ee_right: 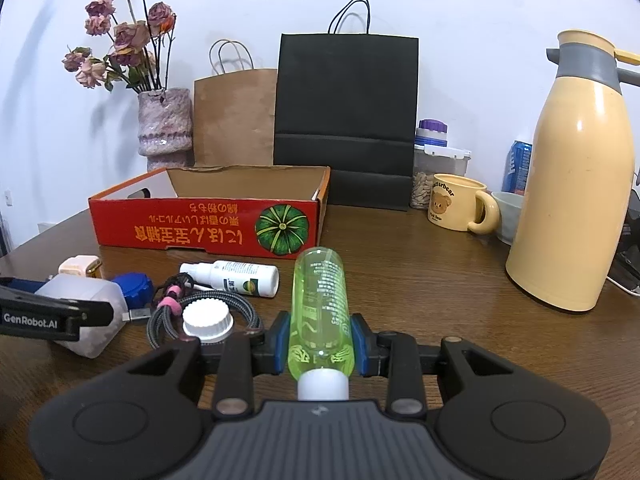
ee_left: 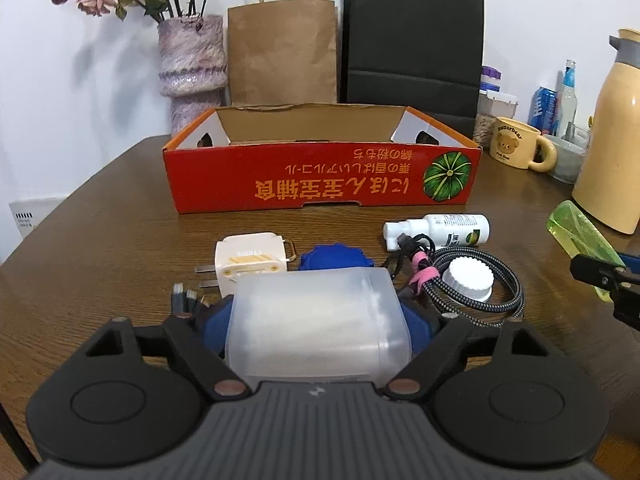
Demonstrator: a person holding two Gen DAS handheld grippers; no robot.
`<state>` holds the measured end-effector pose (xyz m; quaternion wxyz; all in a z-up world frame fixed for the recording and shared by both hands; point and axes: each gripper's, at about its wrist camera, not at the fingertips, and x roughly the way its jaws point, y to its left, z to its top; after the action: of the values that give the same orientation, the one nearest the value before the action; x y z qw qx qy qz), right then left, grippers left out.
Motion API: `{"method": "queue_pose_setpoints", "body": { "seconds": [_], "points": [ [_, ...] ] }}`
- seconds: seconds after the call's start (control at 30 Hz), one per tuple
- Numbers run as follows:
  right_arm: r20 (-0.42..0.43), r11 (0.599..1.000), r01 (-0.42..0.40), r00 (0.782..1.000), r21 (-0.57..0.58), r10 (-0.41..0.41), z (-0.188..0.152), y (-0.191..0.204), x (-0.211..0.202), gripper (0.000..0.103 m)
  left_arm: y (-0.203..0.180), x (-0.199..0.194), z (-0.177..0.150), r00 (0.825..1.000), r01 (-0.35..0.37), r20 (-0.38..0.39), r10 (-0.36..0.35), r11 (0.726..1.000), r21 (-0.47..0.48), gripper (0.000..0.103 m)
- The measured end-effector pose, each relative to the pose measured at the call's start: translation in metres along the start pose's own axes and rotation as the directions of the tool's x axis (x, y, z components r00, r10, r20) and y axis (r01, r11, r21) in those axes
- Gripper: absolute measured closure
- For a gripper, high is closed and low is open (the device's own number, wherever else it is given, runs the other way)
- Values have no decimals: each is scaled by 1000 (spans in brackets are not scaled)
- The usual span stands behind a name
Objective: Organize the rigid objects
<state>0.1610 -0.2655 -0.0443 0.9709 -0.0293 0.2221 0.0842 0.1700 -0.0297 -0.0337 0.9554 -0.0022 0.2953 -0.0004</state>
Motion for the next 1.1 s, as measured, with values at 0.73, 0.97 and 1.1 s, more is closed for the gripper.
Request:
{"method": "queue_pose_setpoints", "body": {
  "seconds": [0.73, 0.97, 1.1],
  "points": [
    [29, 1000, 20, 999, -19, -20, -4, 12, -10, 73, 6, -28, -2, 996, 7, 92, -7, 1000, -3, 19],
    [58, 1000, 5, 998, -9, -4, -4, 23, -25, 73, 11, -48, -3, 988, 7, 155, -4, 1000, -17, 19],
    [70, 1000, -6, 998, 5, 5, -3, 29, -32, 73, 17, -59, -2, 984, 9, 180, -2, 999, -35, 19]
  ]
}}
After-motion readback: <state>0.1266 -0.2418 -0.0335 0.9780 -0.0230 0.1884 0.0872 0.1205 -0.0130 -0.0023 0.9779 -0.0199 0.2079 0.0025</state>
